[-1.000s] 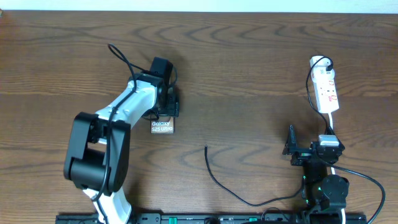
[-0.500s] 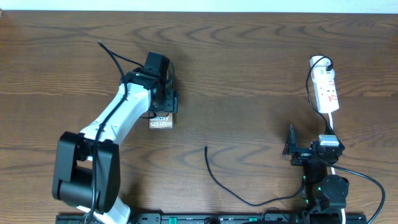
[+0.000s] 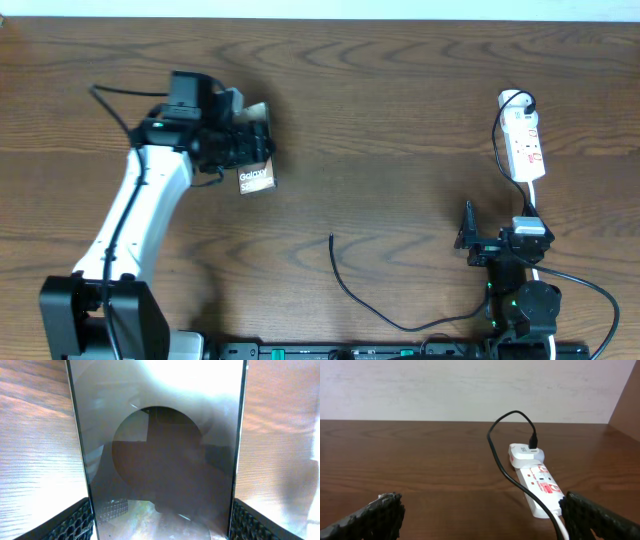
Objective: Plug charger to phone and switch on socket
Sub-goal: 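Lift the phone with the left gripper and tilt it upright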
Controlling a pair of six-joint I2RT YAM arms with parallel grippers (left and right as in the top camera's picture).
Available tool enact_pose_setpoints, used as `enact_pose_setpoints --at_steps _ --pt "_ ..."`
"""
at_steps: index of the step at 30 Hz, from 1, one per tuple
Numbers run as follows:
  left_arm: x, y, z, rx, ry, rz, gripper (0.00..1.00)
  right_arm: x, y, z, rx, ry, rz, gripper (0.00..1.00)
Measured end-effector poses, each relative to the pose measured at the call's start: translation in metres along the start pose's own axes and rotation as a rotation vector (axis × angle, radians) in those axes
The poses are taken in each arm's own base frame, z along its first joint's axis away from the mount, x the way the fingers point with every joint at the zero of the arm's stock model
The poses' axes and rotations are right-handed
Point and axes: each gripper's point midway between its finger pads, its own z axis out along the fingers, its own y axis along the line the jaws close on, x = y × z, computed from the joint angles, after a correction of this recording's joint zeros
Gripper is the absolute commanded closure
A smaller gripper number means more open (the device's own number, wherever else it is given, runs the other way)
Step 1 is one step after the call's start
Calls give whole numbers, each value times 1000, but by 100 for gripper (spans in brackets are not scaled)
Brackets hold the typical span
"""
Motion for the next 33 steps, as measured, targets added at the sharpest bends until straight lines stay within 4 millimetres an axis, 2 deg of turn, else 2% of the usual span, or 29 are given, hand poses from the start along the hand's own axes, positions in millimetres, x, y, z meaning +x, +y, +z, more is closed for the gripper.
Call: enact_pose_setpoints --at_steps 10,19,27,33 --pt "-27 -10 -35 338 -37 -231 93 0 0 0 0 0 0 1" --pt "-53 -23 -48 457 -80 -389 92 0 0 0 0 0 0 1" --pt "-52 -29 -52 504 -22 -556 93 0 0 0 0 0 0 1" --pt "-55 -46 -62 609 35 -614 93 0 0 0 0 0 0 1"
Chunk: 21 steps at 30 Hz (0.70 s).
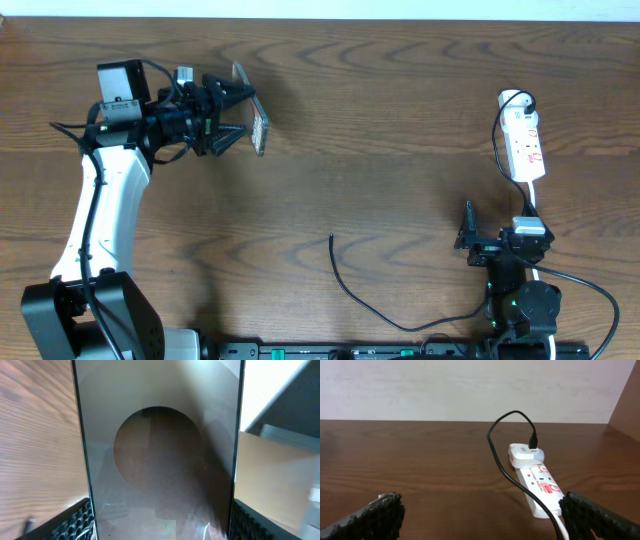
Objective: Plug charger to phone and switch on socket
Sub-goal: 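Lift the phone with the left gripper and tilt it upright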
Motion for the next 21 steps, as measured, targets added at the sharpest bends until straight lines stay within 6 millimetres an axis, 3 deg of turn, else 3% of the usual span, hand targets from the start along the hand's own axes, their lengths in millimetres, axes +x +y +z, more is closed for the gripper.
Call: enact_pose_setpoints --at_steps 7,21 --pt "11 -20 -1 86 86 -63 93 0 0 0 0 0 0 1" --pt "19 -32 -11 137 176 -267 93 0 0 0 0 0 0 1"
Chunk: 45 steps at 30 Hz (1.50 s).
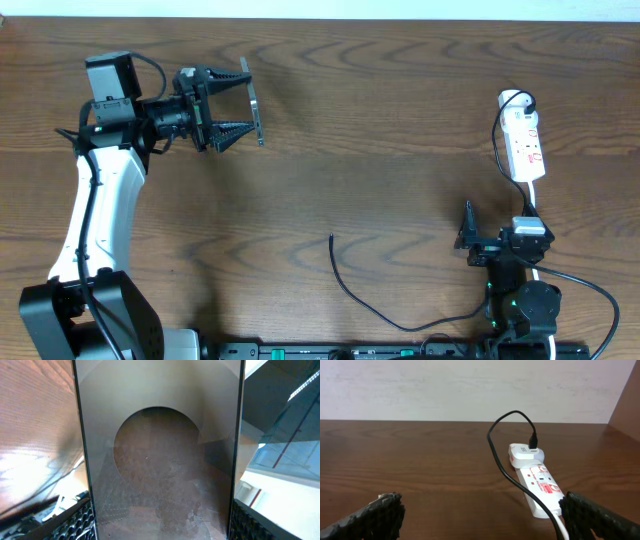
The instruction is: Plug charger to phone and switch on socket
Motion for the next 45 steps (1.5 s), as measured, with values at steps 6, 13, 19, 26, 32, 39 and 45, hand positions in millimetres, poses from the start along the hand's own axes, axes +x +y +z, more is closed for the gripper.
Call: enact_pose_setpoints --at_steps 6,13,19,26,32,39,45 --pt "0 -1 -1 4 3 -44 93 0 0 0 0 0 0 1" --pt "0 -2 -1 8 2 -37 93 0 0 0 0 0 0 1" --pt "0 -2 -1 8 1 -36 93 0 0 0 0 0 0 1" --pt "0 -3 -1 8 2 -36 92 0 0 0 0 0 0 1" --pt "-1 -3 -1 8 1 -35 93 0 0 0 0 0 0 1" --pt "-1 -3 -1 8 0 -35 93 0 0 0 0 0 0 1" --pt "-1 -3 -1 8 0 -35 93 0 0 0 0 0 0 1"
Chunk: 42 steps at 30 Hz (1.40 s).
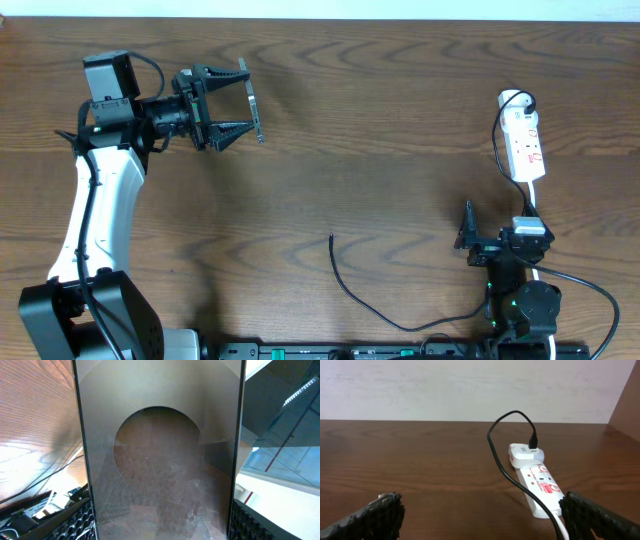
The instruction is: Plug charger to phone and switch on socket
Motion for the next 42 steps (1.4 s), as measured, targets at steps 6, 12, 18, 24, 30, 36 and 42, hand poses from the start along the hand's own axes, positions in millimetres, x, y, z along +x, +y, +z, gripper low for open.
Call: enact_pose_setpoints --at_steps 6,12,18,24,30,36,42 --pt "0 0 0 0 0 0 93 0 0 0 0 0 0 1" --pt "0 0 0 0 0 2 92 0 0 0 0 0 0 1" --pt "0 0 0 0 0 4 93 0 0 0 0 0 0 1" --pt "-1 0 0 -1 -4 8 93 0 0 0 0 0 0 1" --pt "-3 1 0 -3 -19 23 93 0 0 0 0 0 0 1" --pt "-4 1 0 -4 -24 34 93 0 0 0 0 0 0 1" --pt "-4 1 0 -5 -26 37 93 0 0 0 0 0 0 1"
